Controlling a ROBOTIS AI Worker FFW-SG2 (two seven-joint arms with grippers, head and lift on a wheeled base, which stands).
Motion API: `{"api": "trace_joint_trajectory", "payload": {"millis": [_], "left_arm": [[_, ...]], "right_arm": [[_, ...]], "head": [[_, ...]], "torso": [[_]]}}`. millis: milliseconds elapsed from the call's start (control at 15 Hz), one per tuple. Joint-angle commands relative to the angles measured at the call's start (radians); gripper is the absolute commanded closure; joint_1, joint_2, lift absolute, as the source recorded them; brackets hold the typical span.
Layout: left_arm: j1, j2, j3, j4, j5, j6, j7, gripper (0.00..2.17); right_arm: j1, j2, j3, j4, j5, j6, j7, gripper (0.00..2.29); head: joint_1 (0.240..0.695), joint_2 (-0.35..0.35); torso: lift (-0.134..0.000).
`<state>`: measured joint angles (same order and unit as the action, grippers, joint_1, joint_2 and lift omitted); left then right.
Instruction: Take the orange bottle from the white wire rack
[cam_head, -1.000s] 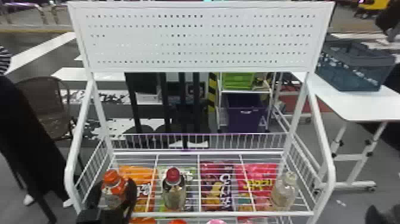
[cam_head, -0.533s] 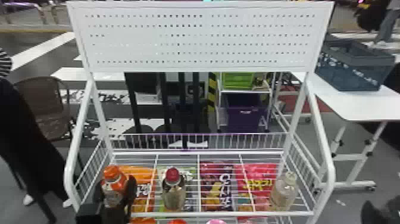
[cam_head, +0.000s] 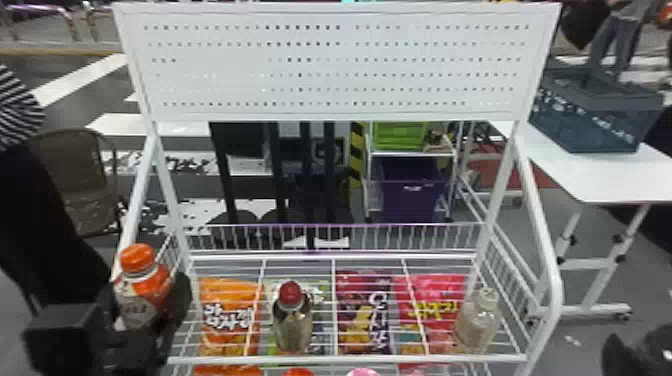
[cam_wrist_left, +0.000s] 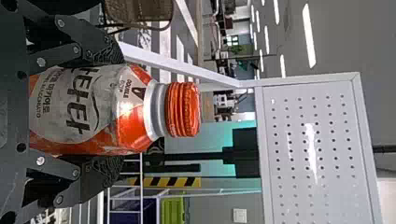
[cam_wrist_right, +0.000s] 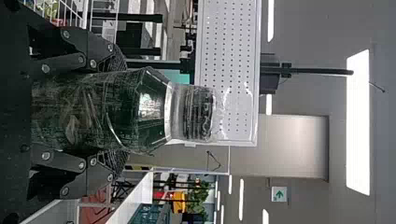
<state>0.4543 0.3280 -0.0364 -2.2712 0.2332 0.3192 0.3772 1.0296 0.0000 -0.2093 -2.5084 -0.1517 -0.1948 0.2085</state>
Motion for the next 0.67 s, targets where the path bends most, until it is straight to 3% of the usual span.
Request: {"api": "trace_joint_trajectory", "payload": {"millis": [0, 133, 467, 600], "left_arm": [[0.093, 0.009, 0.062, -0.131, 0.018, 0.039, -0.009, 2.13], [0.147, 0.008, 0.101, -0.165, 0.018, 0.039, -0.023, 2.13], [0.224, -0.029, 0.314, -0.194, 0.136, 0.008, -0.092, 2.13], [0.224, -0.037, 0.351, -0.202, 0.170, 0.008, -0.109, 2.13]], "right_arm": [[0.003, 0.001, 0.005, -0.003, 0.001, -0.002, 0.000, 1.01], [0.003, 0.001, 0.008, -0.004, 0.001, -0.002, 0.003, 1.01], [0.006, 0.001, 0.010, -0.018, 0.009, 0.001, 0.005, 1.01], [0.006, 0.001, 0.010, -0.023, 0.011, 0.013, 0.005, 1.01]], "head": [[0.499, 0.000], [0.499, 0.000], [0.499, 0.000], [0.499, 0.000]], "torso": [[0.000], [0.000], [0.000], [0.000]]}}
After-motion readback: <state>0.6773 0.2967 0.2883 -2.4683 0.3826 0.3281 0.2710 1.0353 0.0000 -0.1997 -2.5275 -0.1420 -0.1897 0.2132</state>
